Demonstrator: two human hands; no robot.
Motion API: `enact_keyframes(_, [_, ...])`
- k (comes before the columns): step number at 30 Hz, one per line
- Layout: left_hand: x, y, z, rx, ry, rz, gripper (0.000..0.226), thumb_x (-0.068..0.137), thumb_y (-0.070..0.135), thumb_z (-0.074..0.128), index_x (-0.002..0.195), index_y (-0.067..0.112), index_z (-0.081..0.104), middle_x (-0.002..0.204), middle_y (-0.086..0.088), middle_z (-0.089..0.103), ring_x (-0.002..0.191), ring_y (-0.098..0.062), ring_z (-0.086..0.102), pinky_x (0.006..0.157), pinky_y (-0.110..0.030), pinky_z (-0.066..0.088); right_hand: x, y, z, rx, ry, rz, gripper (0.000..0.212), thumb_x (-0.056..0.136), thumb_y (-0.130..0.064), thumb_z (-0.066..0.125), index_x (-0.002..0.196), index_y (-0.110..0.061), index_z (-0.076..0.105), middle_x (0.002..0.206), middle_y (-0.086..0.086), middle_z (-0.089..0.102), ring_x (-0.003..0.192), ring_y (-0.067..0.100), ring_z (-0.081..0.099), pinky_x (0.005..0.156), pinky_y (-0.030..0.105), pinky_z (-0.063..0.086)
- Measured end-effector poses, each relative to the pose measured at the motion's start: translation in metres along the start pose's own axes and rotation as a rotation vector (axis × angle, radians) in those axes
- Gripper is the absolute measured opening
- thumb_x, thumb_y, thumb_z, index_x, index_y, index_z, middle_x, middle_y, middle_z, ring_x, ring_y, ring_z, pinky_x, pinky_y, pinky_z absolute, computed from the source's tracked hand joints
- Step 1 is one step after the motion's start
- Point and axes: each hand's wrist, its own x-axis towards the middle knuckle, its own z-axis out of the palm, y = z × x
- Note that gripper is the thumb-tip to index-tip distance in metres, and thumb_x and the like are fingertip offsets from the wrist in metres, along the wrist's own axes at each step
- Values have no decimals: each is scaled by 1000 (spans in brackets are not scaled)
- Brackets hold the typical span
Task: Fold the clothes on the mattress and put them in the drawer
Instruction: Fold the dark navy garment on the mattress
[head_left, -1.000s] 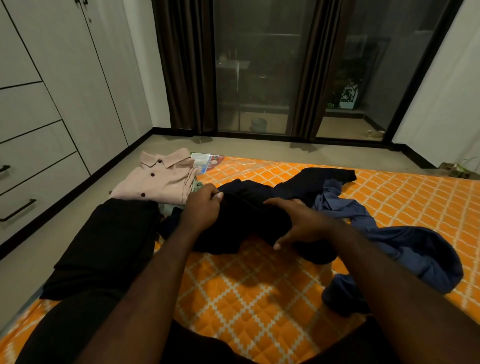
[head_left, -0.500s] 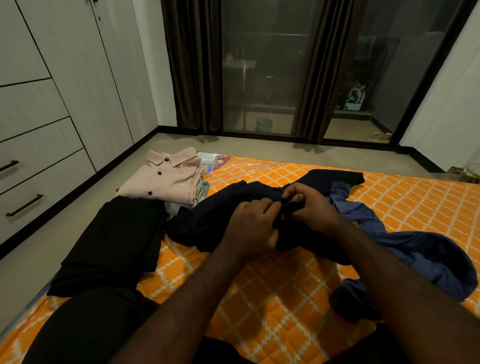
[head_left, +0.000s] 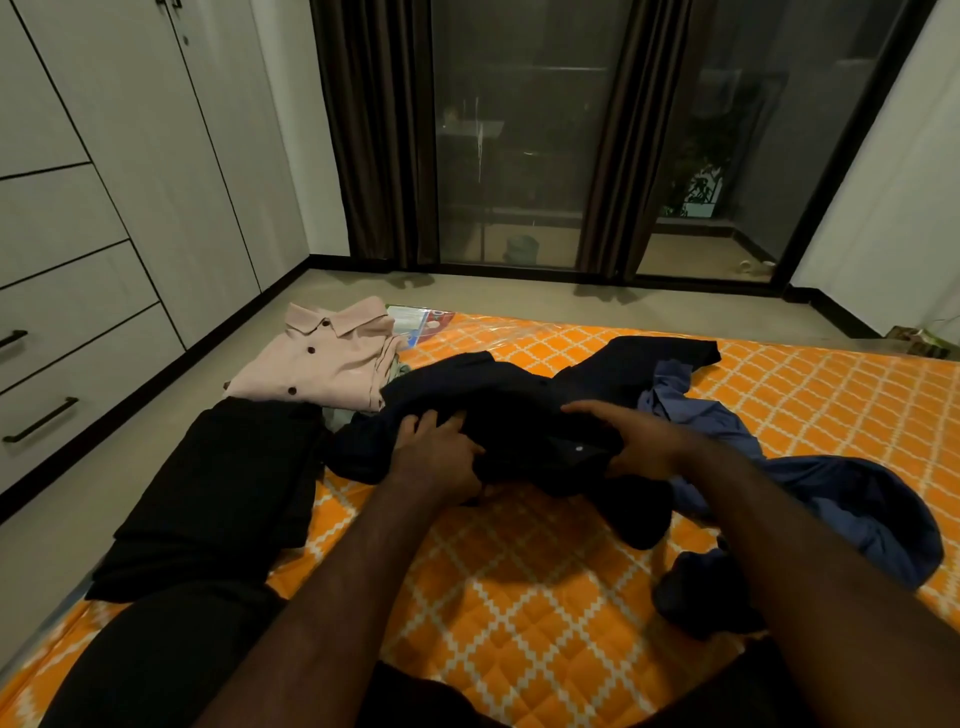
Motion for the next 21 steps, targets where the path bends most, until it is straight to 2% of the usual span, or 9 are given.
enact_keyframes(2, [-3,-1,3,119,142,17,55,82,73,58,130,47,63,170,2,1,154,-35,-1,122,-55,-2,3,9,4,-200,48,15,113,78,-19,83,155,-56,9,156,-6,36,142,29,35,113,49,41])
enact_keyframes(3, [-4,0,0,122,227,10,54,82,72,58,128,44,65,170,2,-6,154,-32,-9,122,-57,-7,4,9,5,-308,97,39,117,78,-26,82,156,-57,0,158,-5,31,145,33,27,116,52,35])
enact_keyframes(6, [-5,-1,-10,111,442,-55,50,78,69,62,116,38,70,170,4,-5,155,-28,-12,116,-64,0,2,1,4,-481,383,84,117,80,-37,77,155,-55,-11,160,-4,28,145,38,24,113,52,31])
enact_keyframes(9, [-6,-7,-15,23,623,-186,46,72,70,67,98,33,74,170,1,5,153,-41,-3,109,-63,13,4,9,6,-279,643,205,113,75,-38,82,158,-50,5,152,3,31,136,39,31,106,58,36])
enact_keyframes(11, [-7,-17,-19,-57,655,-315,51,74,73,66,101,31,74,168,-3,7,151,-42,1,107,-64,19,6,18,6,-109,703,369,111,70,-47,87,156,-41,19,145,12,32,133,42,34,107,60,38])
enact_keyframes(15, [-2,-42,-24,-177,640,-402,52,80,70,66,102,25,78,166,0,17,151,-33,9,108,-59,23,6,39,9,-65,550,637,103,57,-83,76,141,-31,46,148,17,41,137,46,37,110,61,33])
enact_keyframes(17, [2,-44,-21,-268,699,-357,44,81,56,75,93,15,81,159,-3,38,147,-30,27,107,-50,29,15,59,8,-15,491,661,116,36,-101,62,125,-28,55,128,14,60,123,44,53,104,61,41])
enact_keyframes(19, [5,-41,-19,-432,742,-311,36,83,40,78,92,5,80,129,-9,65,119,-27,56,91,-36,41,22,74,6,38,476,633,113,32,-104,57,110,-23,61,104,8,67,105,37,63,96,59,49])
enact_keyframes(21, [5,-38,-18,-561,758,-329,31,86,33,76,84,2,79,89,-8,71,78,-20,61,67,-30,38,17,68,3,54,454,556,85,57,-89,69,102,-17,64,93,7,68,88,27,65,83,49,57])
